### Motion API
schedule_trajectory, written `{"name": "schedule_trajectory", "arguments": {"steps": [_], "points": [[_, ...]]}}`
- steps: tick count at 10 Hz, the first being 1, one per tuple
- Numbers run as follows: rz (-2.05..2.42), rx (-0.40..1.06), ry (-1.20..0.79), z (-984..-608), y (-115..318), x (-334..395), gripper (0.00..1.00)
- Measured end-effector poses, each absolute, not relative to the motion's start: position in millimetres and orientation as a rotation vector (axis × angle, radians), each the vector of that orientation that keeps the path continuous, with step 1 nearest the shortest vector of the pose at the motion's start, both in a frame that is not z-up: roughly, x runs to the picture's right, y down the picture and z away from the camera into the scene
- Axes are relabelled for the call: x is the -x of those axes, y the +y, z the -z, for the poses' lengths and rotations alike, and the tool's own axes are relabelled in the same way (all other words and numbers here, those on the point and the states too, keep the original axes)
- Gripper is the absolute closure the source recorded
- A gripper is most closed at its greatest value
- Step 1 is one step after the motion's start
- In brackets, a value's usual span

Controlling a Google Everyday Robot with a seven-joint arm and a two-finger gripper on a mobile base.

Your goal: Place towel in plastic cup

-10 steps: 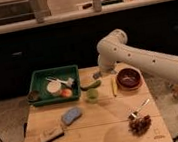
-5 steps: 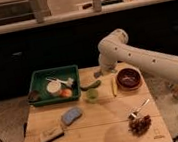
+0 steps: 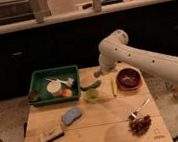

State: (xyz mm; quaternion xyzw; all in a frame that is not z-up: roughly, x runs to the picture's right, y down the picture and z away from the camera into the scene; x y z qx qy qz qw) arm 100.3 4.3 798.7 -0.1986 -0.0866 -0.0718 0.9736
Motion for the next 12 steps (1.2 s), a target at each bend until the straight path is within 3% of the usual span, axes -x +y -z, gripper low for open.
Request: {"name": "schedule_trajectory", "arguments": {"steps": [12], "points": [[0.277, 0.495, -0.251, -813, 39, -59, 1.0]]}}
